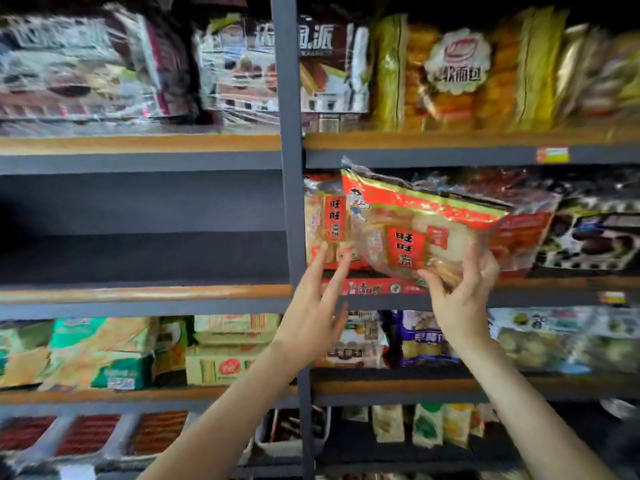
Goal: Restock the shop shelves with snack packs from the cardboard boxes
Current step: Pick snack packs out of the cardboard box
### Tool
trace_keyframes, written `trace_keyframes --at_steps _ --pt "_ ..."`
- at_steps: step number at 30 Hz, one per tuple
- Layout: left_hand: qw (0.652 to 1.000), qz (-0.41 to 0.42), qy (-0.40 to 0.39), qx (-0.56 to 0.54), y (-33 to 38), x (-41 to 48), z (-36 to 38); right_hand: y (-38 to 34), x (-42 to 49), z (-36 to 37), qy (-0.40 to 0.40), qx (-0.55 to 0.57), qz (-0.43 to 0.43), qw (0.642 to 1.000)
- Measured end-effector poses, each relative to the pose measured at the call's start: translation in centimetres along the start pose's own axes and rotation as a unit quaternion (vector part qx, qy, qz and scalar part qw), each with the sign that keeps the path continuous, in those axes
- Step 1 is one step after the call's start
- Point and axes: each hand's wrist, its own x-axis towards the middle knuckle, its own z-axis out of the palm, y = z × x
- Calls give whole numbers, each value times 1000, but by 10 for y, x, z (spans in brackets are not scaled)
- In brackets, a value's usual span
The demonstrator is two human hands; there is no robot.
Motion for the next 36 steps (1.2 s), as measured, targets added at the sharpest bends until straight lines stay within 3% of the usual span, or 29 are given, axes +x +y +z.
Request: trace_keyframes --at_steps 8,13,17,24,30,34,36 --pt "992 -56 -79 77 -15 77 75 55 14 21 -108 25 138 984" --pt "984 -117 -102 87 -41 103 105 97 26 59 -131 -11 91 987" --pt "976 -114 -116 143 -60 115 115 97 32 77 -166 -85 97 978" --pt "961 -126 -110 220 -95 122 125 102 38 94 -246 -86 139 955" --pt "946 -116 -155 262 -105 123 124 107 46 110 -325 -172 129 921" --pt "916 -158 -246 275 -102 126 121 97 44 127 -409 -135 71 900" --pt "907 -157 -252 300 -101 127 119 97 43 136 -434 -160 62 884"
